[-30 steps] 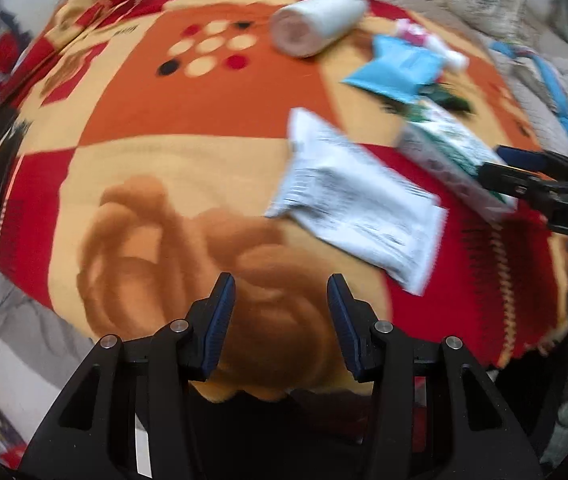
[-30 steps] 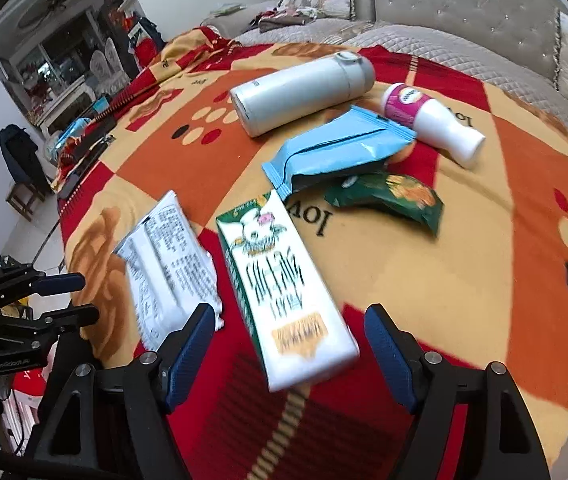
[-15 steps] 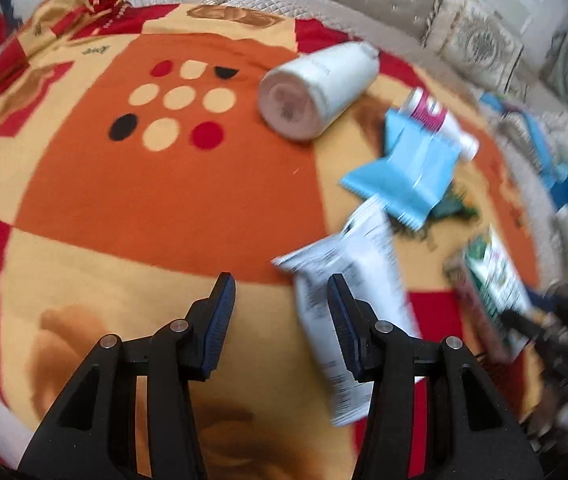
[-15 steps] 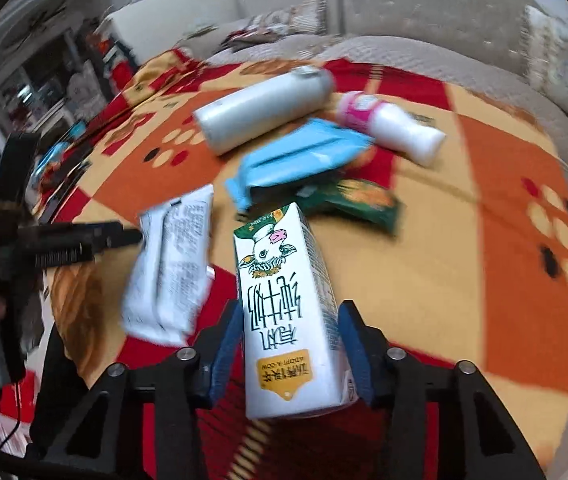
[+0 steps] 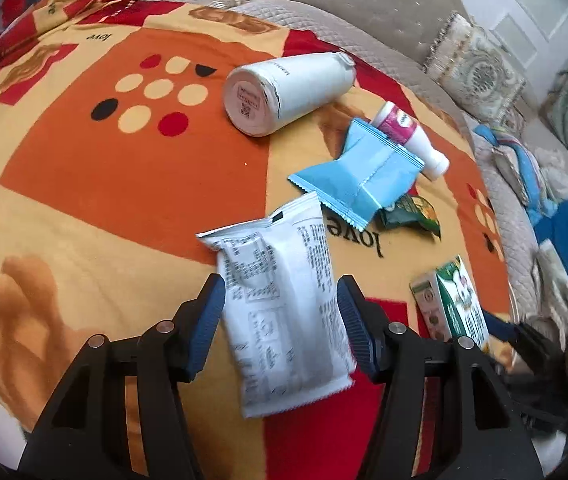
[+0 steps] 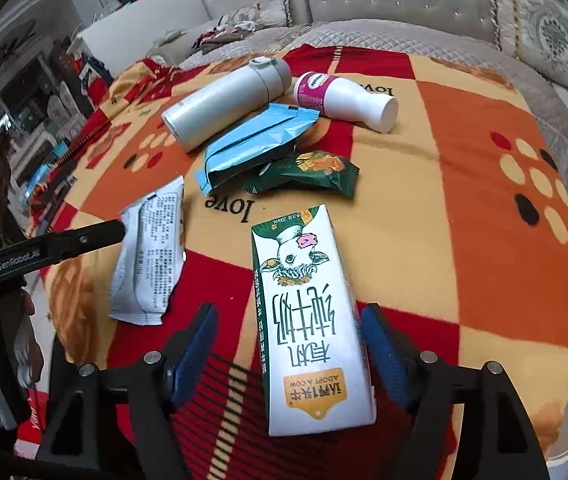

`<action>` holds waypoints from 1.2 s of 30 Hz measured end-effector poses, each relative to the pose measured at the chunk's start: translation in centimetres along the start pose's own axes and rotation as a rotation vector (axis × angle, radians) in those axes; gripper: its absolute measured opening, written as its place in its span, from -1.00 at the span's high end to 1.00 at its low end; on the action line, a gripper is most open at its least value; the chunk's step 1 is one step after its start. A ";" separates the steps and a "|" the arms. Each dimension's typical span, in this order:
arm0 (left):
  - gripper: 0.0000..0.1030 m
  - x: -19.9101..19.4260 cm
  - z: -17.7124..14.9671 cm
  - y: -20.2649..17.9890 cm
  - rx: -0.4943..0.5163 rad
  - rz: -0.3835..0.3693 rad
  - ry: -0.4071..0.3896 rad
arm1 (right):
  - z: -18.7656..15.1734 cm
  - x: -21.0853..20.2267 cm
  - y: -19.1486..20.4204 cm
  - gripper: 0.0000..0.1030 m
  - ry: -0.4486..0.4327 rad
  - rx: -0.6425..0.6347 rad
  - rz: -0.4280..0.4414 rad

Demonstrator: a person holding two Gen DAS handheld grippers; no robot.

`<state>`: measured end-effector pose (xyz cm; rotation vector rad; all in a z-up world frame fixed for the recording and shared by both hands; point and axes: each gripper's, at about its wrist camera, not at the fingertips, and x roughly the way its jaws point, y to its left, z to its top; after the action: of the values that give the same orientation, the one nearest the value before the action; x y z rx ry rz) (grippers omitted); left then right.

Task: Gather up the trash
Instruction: 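Grasp white-green milk carton with right tool while left tool grasps white packet, then carry milk carton and white packet over the white bin and open both tools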

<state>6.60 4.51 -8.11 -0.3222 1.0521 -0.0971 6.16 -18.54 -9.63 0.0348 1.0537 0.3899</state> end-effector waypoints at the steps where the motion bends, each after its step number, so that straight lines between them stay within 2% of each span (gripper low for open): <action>1: -0.10 0.4 0.0 -0.2 -0.005 0.027 -0.003 | 0.0 0.1 0.2 -0.39 0.001 -0.011 -0.010; 4: -0.10 1.6 0.0 -0.8 -0.006 0.055 0.001 | 0.1 0.3 0.0 -0.39 -0.002 -0.009 -0.010; 8: -0.10 2.4 -0.2 -2.5 0.074 0.131 -0.021 | 0.3 1.0 -0.4 -0.39 0.009 0.012 -0.011; 11: -0.08 2.5 -0.4 -2.5 0.104 0.111 -0.017 | 0.3 1.8 -0.2 -0.38 0.022 0.005 -0.005; 13: 0.26 2.3 -0.5 -2.3 0.112 0.078 -0.004 | 0.1 2.0 -0.1 -0.09 0.017 -0.014 -0.010; 14: 0.37 2.1 -0.5 -2.2 0.111 0.055 0.004 | 0.0 2.0 0.0 -0.04 0.015 -0.024 -0.009; 16: 0.59 1.5 -0.5 -2.4 0.131 0.019 0.006 | -0.3 1.7 0.0 -0.04 0.007 -0.032 0.012; 18: 0.68 0.8 -0.8 -2.9 0.169 0.018 0.001 | -0.6 1.2 0.3 -0.04 -0.002 -0.049 0.011; 22: 0.71 0.1 -1.5 -3.5 0.185 -0.022 0.021 | -0.8 -0.7 -0.1 -0.04 -0.048 -0.032 0.024; 36: 0.73 -2.1 -2.2 -8.8 0.286 -0.072 -0.028 | -2.1 -6.2 -2.7 -0.04 -0.134 0.035 -0.018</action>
<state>4.30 -3.85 -4.71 -0.1019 0.9842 -0.3036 2.52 -23.38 -6.05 0.0812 0.9274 0.3478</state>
